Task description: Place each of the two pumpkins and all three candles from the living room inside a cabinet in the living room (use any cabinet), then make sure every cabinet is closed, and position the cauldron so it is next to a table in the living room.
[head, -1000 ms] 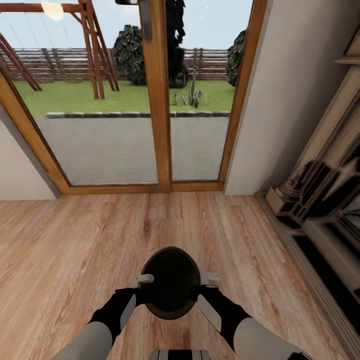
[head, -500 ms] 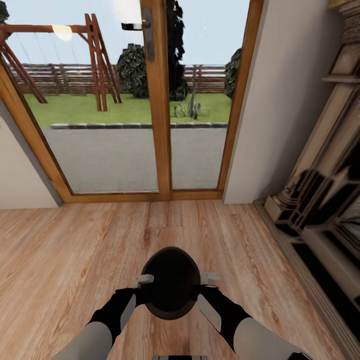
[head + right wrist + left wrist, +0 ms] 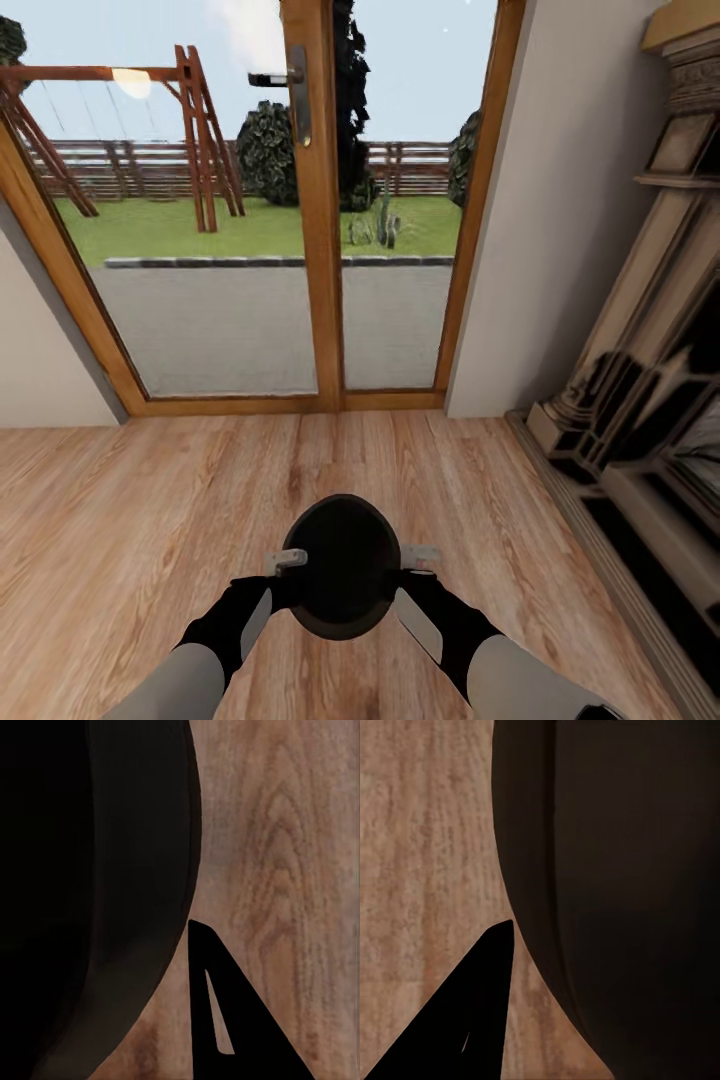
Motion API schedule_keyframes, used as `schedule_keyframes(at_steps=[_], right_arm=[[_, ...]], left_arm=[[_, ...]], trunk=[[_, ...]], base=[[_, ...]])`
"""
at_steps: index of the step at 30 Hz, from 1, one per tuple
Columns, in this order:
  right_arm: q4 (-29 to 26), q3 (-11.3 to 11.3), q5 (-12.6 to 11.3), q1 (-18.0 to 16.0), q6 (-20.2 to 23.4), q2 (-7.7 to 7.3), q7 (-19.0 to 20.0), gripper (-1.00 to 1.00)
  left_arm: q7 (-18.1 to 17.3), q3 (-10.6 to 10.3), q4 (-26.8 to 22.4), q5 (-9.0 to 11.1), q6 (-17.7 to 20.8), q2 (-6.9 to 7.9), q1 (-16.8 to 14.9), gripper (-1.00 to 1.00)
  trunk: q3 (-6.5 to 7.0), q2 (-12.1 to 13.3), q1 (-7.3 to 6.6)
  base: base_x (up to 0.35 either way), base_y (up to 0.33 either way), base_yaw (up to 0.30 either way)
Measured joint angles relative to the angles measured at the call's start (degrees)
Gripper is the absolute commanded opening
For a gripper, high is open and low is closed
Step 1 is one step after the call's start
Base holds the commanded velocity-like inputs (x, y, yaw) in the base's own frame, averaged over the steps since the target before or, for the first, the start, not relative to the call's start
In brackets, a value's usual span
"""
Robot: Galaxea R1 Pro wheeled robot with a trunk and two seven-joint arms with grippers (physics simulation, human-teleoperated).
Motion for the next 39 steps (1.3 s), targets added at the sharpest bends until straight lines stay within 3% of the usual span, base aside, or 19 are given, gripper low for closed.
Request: schedule_keyframes(at_steps=[4,8,11,18,36,37,39], right_arm=[[0.68,-0.1,0.52,0.05,-0.75,-0.29,3.57,-1.0],[1.48,-0.12,0.53,0.03,-2.05,-0.06,4.34,-1.0],[2.24,-0.3,0.4,-0.04,-2.37,0.0,4.28,-1.0],[2.06,-0.22,0.42,-0.13,-2.28,0.0,4.36,-1.0],[2.07,-0.17,-0.21,-0.13,-2.29,0.0,4.27,-1.0],[2.07,-0.26,0.12,-0.17,-2.32,0.0,4.28,-1.0],[2.08,-0.25,0.09,-0.17,-2.32,0.0,4.28,-1.0]], left_arm=[[0.17,0.59,-0.22,-1.01,0.03,0.19,-0.04,-1.0],[0.13,0.65,-0.24,-0.96,0.05,0.39,-0.04,-1.0],[0.28,1.04,-0.68,-2.82,0.21,-0.08,0.15,-1.0],[0.27,0.84,-0.6,-3.77,0.98,0.2,0.12,-1.0],[0.02,0.79,-0.64,-4.08,1.26,0.3,0.11,-1.0],[0.51,0.26,-0.69,-2.97,1.27,0.32,0.15,-1.0],[0.51,0.24,-0.69,-2.96,1.27,0.32,0.15,-1.0]], trunk=[[0.72,1.6,-0.88],[1.44,3.21,-1.76],[1.43,3.2,-1.75],[1.43,3.2,-1.75],[1.43,3.2,-1.75],[1.43,3.2,-1.75],[1.43,3.2,-1.75]], base=[[0.0,0.0,0.0],[0.0,0.0,0.0],[0.0,0.0,0.0],[0.0,0.0,0.0],[0.0,0.0,0.0],[0.0,0.0,0.0],[0.0,0.0,0.0]])
